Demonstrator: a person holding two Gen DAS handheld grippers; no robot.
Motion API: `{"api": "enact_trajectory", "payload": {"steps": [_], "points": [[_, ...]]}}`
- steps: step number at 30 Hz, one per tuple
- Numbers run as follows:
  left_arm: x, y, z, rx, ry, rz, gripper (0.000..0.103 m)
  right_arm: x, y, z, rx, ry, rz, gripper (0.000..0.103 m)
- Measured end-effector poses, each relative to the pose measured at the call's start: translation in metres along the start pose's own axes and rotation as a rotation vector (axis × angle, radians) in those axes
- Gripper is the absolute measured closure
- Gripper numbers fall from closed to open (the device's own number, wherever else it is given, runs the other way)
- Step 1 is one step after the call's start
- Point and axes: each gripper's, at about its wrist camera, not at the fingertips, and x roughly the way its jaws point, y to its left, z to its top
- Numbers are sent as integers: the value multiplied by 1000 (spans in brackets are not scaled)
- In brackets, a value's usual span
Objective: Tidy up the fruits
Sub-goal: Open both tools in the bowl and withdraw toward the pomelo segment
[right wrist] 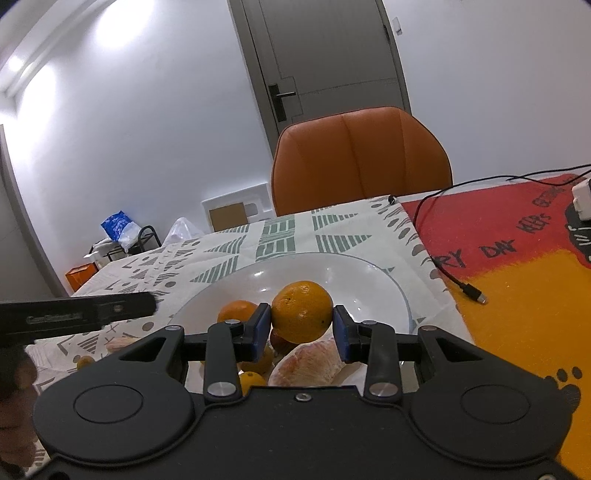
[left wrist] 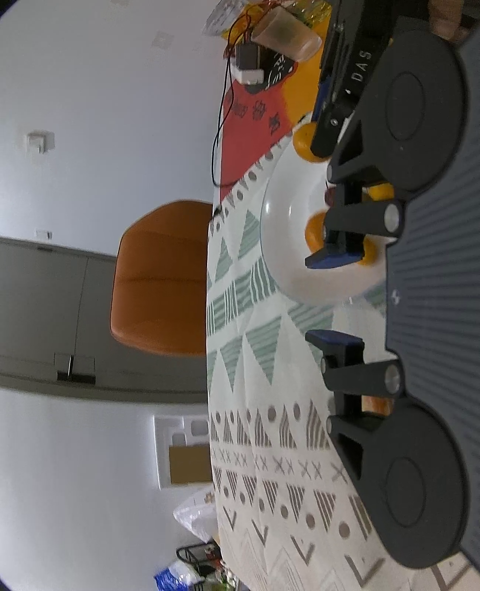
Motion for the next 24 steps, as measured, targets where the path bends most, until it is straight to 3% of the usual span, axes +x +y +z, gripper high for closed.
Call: {"api": "enact_trajectory", "payload": {"steps": [9, 17, 20, 24], "points": [[-19, 35, -3, -49, -9, 86, 50, 10, 8, 5, -13, -7, 14, 68], [-32, 60, -3, -87, -23, 152, 33, 9, 25, 4, -35, -16, 45, 50], [-37, 68, -5, -97, -33, 179, 24, 8, 30, 2, -37, -4, 59, 47], [-44, 80, -8, -116, -32, 201, 23, 5, 39, -1, -43, 5, 76, 47]]}}
